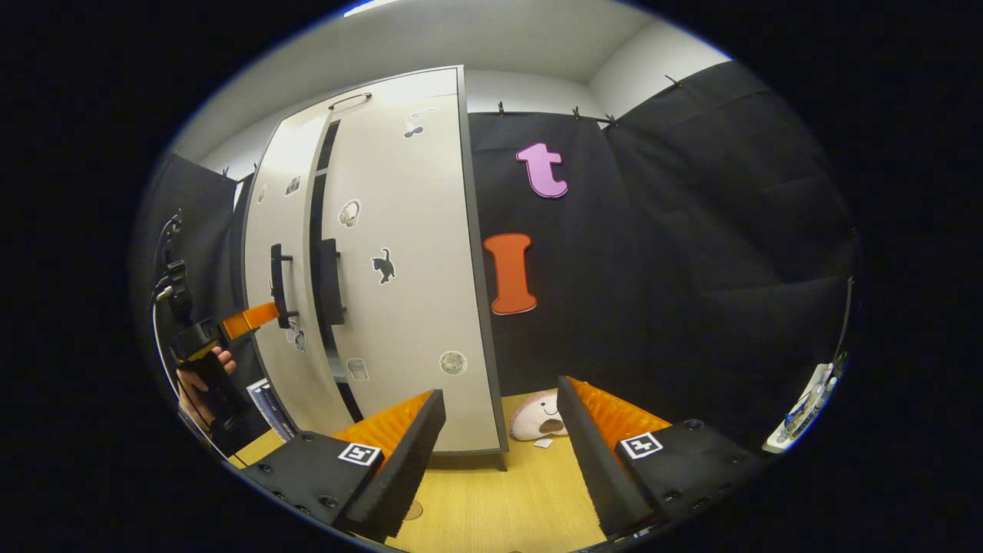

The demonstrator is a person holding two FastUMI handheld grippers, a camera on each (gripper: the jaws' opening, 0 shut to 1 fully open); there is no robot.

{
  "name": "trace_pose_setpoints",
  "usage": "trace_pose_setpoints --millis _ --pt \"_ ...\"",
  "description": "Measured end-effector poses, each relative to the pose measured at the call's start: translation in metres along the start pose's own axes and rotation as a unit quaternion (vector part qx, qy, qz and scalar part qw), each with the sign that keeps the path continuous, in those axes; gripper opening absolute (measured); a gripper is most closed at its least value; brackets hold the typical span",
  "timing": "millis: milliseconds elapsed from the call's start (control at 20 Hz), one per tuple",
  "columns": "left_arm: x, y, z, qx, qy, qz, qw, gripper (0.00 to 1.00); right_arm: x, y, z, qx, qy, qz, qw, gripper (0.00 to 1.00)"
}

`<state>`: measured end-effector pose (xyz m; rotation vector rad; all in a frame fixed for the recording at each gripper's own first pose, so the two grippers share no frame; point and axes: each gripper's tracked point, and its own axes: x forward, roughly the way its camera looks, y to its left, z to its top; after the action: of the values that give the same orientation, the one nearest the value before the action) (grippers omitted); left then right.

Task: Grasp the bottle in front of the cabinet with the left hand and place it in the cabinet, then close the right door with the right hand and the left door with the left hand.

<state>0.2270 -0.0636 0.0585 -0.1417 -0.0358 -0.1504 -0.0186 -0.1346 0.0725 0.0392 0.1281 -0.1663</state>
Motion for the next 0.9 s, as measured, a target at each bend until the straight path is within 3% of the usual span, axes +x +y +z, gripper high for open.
trace_pose_setpoints --millis 150,550,700,900 --pt "0.008 -0.005 -0.001 0.023 -0.002 0.001 1.000 0.94 -0.004 -0.002 -0.003 0.008 -0.002 -0.001 1.000 0.97" --pt "0.018 -0.008 -0.005 0.019 0.003 -0.007 1.000 0.94 -0.009 -0.002 0.008 0.001 -0.020 0.009 1.000 0.98" --pt "0.009 -0.010 0.010 0.023 -0.004 -0.008 1.000 0.94 -0.007 0.001 0.011 -0.004 -0.024 0.013 1.000 0.98" --pt "-0.037 -0.012 0.026 0.029 0.002 -0.012 1.000 0.94 -0.003 0.018 0.012 -0.002 -0.032 0.040 0.999 0.98"
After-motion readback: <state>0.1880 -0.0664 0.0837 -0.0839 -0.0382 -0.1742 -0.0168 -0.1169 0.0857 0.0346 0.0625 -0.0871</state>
